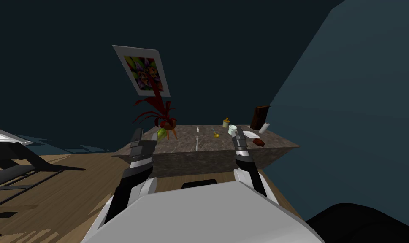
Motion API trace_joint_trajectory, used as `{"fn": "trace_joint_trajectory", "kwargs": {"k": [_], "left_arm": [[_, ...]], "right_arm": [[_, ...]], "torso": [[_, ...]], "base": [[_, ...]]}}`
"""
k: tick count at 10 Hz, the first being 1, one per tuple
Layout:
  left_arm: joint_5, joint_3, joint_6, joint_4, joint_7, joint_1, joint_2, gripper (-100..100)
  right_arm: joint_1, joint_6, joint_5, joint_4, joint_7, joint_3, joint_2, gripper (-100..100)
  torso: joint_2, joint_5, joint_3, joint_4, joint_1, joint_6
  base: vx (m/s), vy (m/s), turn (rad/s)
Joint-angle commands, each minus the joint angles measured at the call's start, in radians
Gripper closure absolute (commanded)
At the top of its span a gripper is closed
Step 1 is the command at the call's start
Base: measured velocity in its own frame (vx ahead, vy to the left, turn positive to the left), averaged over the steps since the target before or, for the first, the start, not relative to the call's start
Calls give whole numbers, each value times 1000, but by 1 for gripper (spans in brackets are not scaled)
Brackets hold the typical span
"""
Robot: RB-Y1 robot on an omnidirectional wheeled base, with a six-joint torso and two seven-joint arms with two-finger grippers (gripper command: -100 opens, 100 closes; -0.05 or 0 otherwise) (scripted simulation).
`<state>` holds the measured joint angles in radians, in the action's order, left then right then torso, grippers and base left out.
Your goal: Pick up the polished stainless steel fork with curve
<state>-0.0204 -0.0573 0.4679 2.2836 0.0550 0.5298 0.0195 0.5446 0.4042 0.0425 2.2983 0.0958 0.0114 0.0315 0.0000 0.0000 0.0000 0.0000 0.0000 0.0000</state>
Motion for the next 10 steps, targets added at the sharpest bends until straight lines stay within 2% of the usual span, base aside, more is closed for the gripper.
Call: {"fn": "trace_joint_trajectory", "kwargs": {"k": [1, 4, 5, 7, 8, 10], "left_arm": [[3, 0, -13, -14, 14, -16, -39, -100], [17, -2, -65, -70, 69, -83, -123, -100], [17, -2, -65, -70, 69, -83, -123, -100], [31, -4, -120, -127, 124, -142, -173, -100], [31, -4, -120, -127, 124, -152, -173, -100], [47, -8, -184, -196, 189, -224, -215, -100]], "right_arm": [[0, 0, 0, 0, 0, 0, 0, 0], [0, 0, 0, 0, 0, 0, 0, 0], [0, 0, 0, 0, 0, 0, 0, 0], [0, 0, 0, 0, 0, 0, 0, 0], [0, 0, 0, 0, 0, 0, 0, 0], [0, 0, 0, 0, 0, 0, 0, 0]], "torso": [[0, 0, 0, 0, 0, 0], [0, -1, 0, 0, -2, 0], [0, -1, 0, 0, -4, 0], [0, -1, 0, 0, -3, 0], [0, -1, 0, 0, -4, 0], [0, -1, 0, 0, -4, 0]], "base": [[-2, -14, -6], [-9, -46, -11], [-1, -43, -1], [-3, -57, -17], [-2, -59, -1], [-7, -66, -18]]}}
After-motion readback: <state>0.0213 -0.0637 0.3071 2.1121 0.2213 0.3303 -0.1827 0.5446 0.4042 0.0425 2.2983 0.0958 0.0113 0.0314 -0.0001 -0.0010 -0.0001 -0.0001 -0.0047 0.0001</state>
